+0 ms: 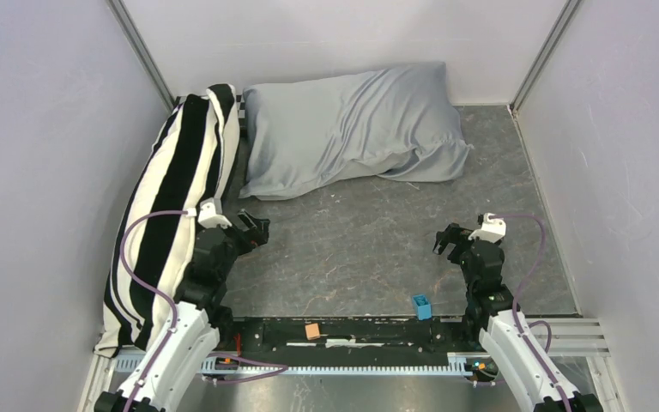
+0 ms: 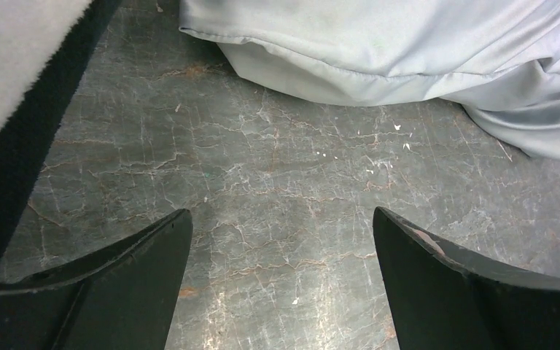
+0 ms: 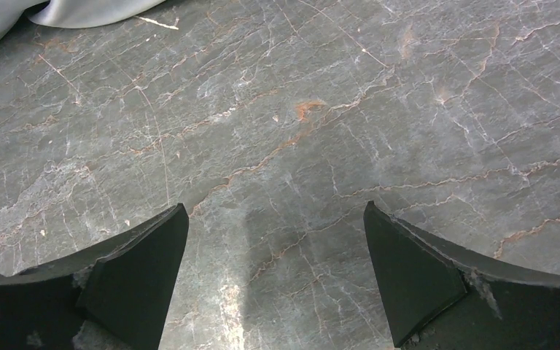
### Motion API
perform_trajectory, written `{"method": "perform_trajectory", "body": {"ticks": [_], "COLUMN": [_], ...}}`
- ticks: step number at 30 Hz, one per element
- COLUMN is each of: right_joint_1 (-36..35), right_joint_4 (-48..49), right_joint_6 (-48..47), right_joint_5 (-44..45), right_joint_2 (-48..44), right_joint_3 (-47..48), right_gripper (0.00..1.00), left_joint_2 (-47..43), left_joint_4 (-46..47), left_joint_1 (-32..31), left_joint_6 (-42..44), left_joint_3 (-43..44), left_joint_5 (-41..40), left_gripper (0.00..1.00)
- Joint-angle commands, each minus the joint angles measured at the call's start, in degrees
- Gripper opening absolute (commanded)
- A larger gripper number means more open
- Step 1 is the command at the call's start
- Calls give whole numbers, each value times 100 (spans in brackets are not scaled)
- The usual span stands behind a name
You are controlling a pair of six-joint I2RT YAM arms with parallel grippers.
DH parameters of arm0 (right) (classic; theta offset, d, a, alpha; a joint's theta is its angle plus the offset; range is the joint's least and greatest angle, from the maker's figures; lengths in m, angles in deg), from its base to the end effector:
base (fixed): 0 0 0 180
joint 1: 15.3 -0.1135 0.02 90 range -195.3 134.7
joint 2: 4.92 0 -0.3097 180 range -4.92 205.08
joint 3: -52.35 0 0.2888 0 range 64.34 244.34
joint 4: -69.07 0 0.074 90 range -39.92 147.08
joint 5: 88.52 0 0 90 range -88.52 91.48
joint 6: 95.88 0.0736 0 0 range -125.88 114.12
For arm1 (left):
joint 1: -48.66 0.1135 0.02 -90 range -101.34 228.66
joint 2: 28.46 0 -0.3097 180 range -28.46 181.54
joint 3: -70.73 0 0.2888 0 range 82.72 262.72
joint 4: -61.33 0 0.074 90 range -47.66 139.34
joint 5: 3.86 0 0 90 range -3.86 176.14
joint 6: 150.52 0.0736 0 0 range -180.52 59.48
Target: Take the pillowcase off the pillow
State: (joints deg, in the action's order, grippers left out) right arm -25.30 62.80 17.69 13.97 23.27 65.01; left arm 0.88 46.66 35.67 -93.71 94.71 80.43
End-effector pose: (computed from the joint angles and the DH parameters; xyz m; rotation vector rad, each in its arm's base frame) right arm 0.1610 0.0122 0.1283 0.3720 1.9100 0.1761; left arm 0.1730 -0.0324 0.1878 -0.4075 1.9008 -0.4441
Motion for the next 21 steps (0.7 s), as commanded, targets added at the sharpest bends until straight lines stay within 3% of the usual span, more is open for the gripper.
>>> {"method": "perform_trajectory", "body": {"ticks": [1, 8, 17, 21], "right_joint_1": [-6, -4, -7, -6], "right_joint_4": [237, 1311, 1023, 1386], "right_joint_6": [-131, -102, -553, -651], "right_joint_5": [-33, -834, -552, -460], "right_joint_2": [-3, 425, 1875, 2327], "right_joint_3": [-108, -19, 1541, 1865], "right_gripper": [98, 98, 98, 98], "left_joint_2": [-80, -24, 122, 109], "left_joint_4": [125, 250, 250, 250], "left_joint_1": [9, 13, 7, 15], "left_joint_6": [-165, -82, -32, -21], "left_joint_3": [-21, -58, -38, -35], "left_joint_5": [45, 284, 457, 475], "left_gripper": [100, 100, 100, 100]}}
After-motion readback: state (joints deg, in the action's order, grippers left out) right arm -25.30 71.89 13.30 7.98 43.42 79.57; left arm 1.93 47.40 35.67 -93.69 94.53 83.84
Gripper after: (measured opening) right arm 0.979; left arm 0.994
